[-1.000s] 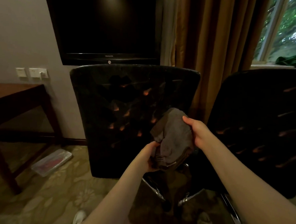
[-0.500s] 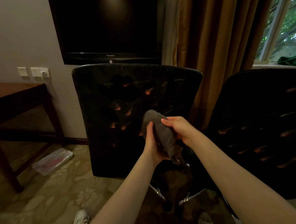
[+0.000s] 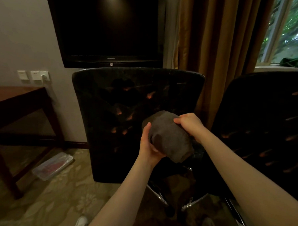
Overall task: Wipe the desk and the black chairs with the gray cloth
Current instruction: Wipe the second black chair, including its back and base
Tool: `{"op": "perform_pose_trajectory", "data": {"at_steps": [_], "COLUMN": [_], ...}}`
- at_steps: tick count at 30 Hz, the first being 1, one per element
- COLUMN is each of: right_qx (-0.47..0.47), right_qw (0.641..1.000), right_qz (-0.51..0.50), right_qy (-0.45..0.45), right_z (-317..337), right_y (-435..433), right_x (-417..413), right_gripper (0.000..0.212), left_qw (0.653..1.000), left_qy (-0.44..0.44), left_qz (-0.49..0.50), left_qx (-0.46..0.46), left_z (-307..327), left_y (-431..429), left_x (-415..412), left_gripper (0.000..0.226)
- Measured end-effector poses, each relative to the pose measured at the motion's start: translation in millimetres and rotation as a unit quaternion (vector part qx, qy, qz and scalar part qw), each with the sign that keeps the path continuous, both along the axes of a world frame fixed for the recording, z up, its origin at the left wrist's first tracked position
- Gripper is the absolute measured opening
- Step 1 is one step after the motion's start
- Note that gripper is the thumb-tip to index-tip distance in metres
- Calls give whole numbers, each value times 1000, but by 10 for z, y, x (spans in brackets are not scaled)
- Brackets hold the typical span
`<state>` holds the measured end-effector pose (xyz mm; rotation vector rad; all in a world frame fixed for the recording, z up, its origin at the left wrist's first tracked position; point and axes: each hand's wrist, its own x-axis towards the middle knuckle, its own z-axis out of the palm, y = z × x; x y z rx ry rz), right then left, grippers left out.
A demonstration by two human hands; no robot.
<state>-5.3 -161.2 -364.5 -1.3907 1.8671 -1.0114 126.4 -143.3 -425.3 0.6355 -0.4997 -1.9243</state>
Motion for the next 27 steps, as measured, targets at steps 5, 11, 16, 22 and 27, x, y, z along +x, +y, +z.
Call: {"op": "perform_pose_trajectory", "data": {"at_steps": [5, 11, 16, 22, 27], "right_qx": [20, 59, 28, -225, -491], "right_qw": [971, 878, 913, 954, 854], "right_qz": [62, 140, 79, -44, -168], "right_qy": [-230, -454, -398, -192, 25], "right_z": [-256, -290, -155, 212, 588], "right_y": [92, 161, 16, -148, -326], "right_x": [-112, -136, -169, -182, -112], "right_gripper": [57, 32, 42, 58, 69], "left_qw": [999, 992, 886, 788, 758], "left_qy": [-35, -112, -448, -559, -538], "left_qz": [2, -20, -20, 88, 162], "left_qx": [-25, -51, -115, -242, -331], "left_z": [77, 249, 502, 820, 1103], "left_y": [-62, -253, -528, -749, -822], "left_x": [5, -43, -52, -256, -98], "left_gripper": [36, 38, 48, 59, 45]}}
